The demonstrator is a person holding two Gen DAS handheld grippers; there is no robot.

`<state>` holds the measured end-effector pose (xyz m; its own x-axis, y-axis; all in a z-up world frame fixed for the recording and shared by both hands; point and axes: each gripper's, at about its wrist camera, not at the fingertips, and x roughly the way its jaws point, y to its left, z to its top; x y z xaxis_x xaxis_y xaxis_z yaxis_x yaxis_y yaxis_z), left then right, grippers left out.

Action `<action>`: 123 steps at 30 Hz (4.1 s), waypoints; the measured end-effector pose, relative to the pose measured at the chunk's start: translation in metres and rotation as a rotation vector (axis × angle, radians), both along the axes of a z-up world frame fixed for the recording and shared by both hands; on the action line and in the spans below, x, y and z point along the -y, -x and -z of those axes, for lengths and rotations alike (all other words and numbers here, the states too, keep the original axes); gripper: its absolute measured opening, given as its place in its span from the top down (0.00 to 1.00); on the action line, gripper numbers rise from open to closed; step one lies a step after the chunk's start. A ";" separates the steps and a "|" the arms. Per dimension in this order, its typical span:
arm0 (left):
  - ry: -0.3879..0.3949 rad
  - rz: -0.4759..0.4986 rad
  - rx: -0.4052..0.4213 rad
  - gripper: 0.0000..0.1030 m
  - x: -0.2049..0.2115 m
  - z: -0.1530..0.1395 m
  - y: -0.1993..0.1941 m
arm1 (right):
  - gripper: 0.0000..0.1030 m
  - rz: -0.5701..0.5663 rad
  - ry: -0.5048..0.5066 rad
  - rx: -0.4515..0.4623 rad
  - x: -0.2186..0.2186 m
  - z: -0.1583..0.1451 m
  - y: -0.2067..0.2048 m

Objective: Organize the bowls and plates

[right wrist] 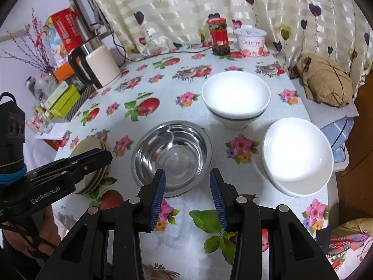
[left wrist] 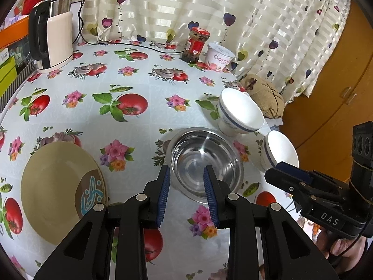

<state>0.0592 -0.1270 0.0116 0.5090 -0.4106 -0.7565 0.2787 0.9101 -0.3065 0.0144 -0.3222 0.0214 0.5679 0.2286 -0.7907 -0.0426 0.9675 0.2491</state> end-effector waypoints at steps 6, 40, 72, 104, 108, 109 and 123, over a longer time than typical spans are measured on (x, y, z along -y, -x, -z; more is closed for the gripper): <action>-0.008 0.005 -0.006 0.70 0.004 0.001 -0.006 | 0.62 0.010 0.001 0.010 0.005 -0.004 -0.001; -0.050 0.065 -0.019 0.70 0.051 0.001 -0.058 | 0.62 0.076 0.012 0.003 0.050 0.001 -0.038; -0.007 0.110 -0.080 0.70 0.107 0.023 -0.126 | 0.69 0.158 0.001 -0.032 0.094 0.021 -0.102; -0.020 0.118 -0.073 0.79 0.121 0.026 -0.126 | 0.79 0.187 -0.016 -0.067 0.097 0.036 -0.114; -0.015 0.115 -0.065 0.79 0.119 0.020 -0.122 | 0.79 0.185 -0.013 -0.052 0.094 0.029 -0.112; -0.014 0.114 -0.062 0.79 0.118 0.018 -0.121 | 0.79 0.184 -0.012 -0.047 0.094 0.027 -0.111; -0.005 0.092 -0.020 0.79 0.099 -0.008 -0.100 | 0.79 0.162 -0.004 0.014 0.077 -0.005 -0.093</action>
<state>0.1591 -0.2256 0.0191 0.4538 -0.4512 -0.7684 0.3552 0.8825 -0.3084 0.1077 -0.3996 0.0261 0.6083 0.1361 -0.7820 0.1103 0.9612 0.2530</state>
